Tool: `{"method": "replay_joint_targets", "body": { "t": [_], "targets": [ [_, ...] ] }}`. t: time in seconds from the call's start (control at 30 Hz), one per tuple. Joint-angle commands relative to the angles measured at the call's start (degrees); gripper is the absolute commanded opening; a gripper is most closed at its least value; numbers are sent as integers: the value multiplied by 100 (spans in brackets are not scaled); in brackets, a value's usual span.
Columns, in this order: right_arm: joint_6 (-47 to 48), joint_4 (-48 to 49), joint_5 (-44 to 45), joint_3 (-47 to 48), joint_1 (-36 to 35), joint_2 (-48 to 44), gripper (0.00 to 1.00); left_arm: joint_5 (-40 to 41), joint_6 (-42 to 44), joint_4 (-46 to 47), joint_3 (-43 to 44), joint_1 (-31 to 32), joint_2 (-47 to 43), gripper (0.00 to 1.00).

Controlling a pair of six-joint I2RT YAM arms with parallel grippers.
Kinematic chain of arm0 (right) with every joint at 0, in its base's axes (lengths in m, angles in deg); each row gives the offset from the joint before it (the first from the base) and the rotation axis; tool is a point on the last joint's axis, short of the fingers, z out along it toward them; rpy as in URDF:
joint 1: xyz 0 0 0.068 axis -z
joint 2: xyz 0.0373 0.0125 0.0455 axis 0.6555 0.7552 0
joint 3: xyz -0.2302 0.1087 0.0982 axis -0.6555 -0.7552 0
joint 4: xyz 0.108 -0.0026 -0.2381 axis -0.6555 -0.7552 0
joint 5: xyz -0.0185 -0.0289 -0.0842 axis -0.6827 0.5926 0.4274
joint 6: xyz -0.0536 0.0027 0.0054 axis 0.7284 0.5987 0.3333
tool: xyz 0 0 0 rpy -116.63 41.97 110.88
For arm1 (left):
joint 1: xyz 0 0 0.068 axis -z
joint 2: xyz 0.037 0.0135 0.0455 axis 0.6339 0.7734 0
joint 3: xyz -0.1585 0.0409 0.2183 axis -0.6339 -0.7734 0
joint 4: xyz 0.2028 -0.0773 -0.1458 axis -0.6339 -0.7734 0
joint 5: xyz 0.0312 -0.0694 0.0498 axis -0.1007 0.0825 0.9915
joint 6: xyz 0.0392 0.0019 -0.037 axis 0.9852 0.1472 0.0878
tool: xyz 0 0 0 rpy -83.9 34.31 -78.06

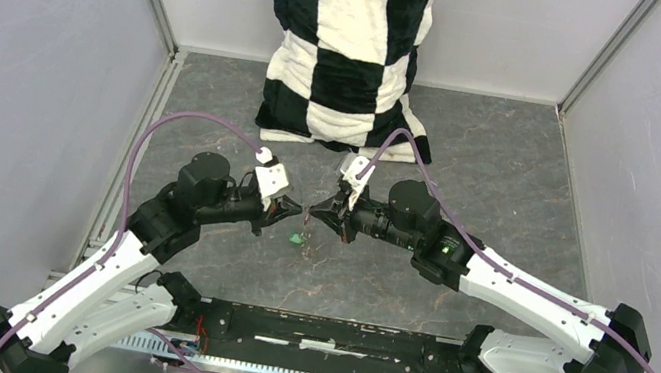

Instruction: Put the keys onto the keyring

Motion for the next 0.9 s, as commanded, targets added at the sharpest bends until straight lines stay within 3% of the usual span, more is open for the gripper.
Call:
{"method": "replay_joint_targets", "body": {
  "t": [0.0,0.87],
  "targets": [
    [-125,297,28,-47,-25,-3,0,-44,248,195,-33,15,-104,2],
    [-431,610,248,-284,-27,64,1,-104,335,189,-153,15,-251,2]
  ]
}}
